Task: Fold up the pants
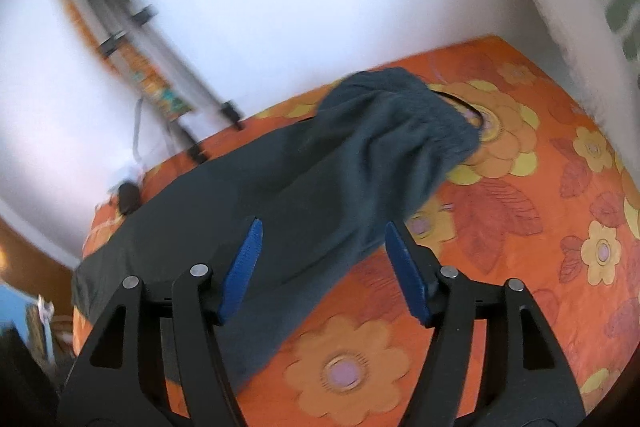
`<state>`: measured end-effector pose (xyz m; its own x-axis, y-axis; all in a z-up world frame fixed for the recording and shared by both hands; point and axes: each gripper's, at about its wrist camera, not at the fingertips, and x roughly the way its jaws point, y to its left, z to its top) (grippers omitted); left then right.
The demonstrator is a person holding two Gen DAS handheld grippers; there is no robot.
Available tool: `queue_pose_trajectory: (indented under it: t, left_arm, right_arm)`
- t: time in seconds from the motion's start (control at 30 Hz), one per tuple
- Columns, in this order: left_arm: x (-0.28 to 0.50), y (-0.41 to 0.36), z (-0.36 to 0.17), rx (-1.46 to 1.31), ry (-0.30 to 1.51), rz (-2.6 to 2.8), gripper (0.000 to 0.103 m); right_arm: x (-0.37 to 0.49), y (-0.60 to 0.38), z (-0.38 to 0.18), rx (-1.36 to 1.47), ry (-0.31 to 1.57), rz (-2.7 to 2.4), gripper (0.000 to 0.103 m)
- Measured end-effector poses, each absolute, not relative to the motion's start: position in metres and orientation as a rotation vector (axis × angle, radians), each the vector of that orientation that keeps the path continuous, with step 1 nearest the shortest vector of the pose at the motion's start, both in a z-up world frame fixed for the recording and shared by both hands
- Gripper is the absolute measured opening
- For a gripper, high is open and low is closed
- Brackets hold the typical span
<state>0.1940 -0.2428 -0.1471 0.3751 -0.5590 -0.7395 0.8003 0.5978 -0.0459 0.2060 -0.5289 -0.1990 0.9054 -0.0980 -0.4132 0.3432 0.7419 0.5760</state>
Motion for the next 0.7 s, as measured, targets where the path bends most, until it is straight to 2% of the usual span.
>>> queue_pose_trajectory:
  t: [0.2,0.47,0.57,0.7]
  left_arm:
    - [0.168,-0.299,-0.169,0.558,0.757,-0.944,0.054]
    - [0.158,-0.347,-0.208,0.919,0.645,-0.858,0.055]
    - [0.164,-0.351,-0.207,0.938,0.616,-0.845,0.059]
    - [0.174,-0.354,-0.206,0.944,0.609,-0.822,0.059]
  right_arm:
    - [0.216,-0.591,-0.22,0.819,0.369,-0.281,0.067]
    - [0.218,-0.654,-0.271,1.105,0.342,-0.238,0.067]
    - [0.222,-0.665,-0.279,1.164,0.331,-0.209,0.067]
    - [0.231,-0.667,-0.272,1.145,0.324,-0.189,0.067]
